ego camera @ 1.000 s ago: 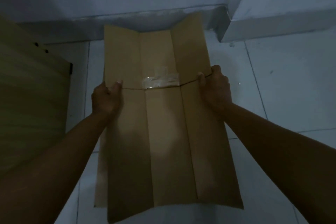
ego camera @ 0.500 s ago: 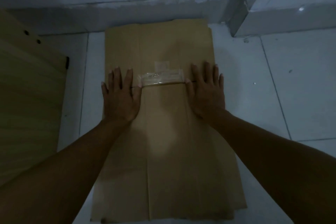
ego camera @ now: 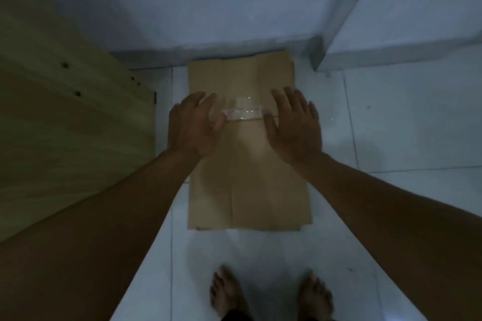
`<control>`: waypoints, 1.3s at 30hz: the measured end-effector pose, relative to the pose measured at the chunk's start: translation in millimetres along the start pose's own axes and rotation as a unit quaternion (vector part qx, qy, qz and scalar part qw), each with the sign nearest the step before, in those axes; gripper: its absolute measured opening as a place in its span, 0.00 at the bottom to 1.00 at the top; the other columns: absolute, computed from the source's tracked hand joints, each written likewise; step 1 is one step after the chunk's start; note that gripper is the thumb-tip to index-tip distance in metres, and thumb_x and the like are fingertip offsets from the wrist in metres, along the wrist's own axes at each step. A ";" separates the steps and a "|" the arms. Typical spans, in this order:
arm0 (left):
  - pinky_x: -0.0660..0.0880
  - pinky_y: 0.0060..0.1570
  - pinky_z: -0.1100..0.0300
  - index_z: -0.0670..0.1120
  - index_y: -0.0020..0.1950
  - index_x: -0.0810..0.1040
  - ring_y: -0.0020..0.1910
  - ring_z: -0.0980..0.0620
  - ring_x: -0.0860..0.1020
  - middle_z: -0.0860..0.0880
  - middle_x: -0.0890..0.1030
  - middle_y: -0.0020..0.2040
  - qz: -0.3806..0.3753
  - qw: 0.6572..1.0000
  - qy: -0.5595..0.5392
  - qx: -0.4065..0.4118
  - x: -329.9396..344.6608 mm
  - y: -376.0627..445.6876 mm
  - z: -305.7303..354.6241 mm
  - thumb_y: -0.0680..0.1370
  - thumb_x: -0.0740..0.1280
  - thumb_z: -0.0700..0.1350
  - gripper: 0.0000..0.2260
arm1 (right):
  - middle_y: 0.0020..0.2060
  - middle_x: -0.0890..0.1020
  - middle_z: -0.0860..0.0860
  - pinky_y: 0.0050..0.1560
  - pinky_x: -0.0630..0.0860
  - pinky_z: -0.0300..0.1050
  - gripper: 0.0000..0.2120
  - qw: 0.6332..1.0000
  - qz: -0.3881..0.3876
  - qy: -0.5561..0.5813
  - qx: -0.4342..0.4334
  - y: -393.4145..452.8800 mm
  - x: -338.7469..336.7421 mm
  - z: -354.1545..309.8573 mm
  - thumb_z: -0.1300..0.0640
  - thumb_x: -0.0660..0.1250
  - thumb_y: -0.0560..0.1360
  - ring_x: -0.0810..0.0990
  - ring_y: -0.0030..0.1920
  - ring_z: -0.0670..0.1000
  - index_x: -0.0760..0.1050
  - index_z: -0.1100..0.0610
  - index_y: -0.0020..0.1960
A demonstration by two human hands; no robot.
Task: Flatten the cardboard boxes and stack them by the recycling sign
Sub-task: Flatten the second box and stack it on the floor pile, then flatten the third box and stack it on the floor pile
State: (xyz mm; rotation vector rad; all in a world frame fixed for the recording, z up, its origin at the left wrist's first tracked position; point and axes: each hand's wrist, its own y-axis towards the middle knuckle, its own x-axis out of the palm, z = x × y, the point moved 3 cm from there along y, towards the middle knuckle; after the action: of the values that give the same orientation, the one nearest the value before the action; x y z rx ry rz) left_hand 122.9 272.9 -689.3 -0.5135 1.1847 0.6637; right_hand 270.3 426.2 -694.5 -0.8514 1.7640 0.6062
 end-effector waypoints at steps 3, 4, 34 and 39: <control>0.72 0.61 0.44 0.45 0.65 0.79 0.62 0.41 0.76 0.41 0.79 0.63 0.048 0.999 0.007 0.020 -111.8 -10.2 39.6 0.77 0.62 0.54 0.21 | 0.71 0.72 0.57 0.69 0.65 0.61 0.25 0.999 0.037 0.003 -0.035 -1.9 -105.6 -41.1 0.46 0.54 0.80 0.68 0.72 0.59 0.69 0.56 0.73; 0.71 0.62 0.43 0.45 0.64 0.79 0.62 0.41 0.76 0.42 0.79 0.63 0.062 0.998 0.019 0.028 -151.5 -13.6 52.7 0.77 0.62 0.54 0.21 | 0.71 0.72 0.57 0.69 0.66 0.61 0.25 0.998 0.046 0.000 -0.050 -1.3 -141.4 -54.4 0.46 0.54 0.79 0.68 0.72 0.59 0.69 0.56 0.73; 0.62 0.69 0.38 0.48 0.70 0.74 0.73 0.42 0.66 0.43 0.72 0.71 0.347 0.927 0.126 -0.060 -903.0 -254.9 -156.2 0.78 0.60 0.55 0.22 | 0.72 0.72 0.57 0.71 0.63 0.63 0.24 0.922 0.228 0.104 -0.294 -84.5 -583.6 -694.5 0.48 0.57 0.80 0.66 0.75 0.57 0.70 0.54 0.73; 0.61 0.70 0.39 0.48 0.69 0.74 0.73 0.42 0.66 0.44 0.72 0.71 0.351 0.923 0.131 -0.093 -922.4 -291.5 -252.0 0.78 0.60 0.55 0.22 | 0.72 0.71 0.57 0.71 0.64 0.63 0.23 0.920 0.209 0.111 -0.312 -89.9 -549.4 -789.1 0.48 0.60 0.80 0.66 0.75 0.58 0.69 0.54 0.73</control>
State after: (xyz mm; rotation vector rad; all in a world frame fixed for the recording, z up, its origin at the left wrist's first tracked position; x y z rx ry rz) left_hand -50.1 -288.2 119.7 -0.3287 1.5822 1.3647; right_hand -4.9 -70.8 86.5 -0.9955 2.0051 1.4596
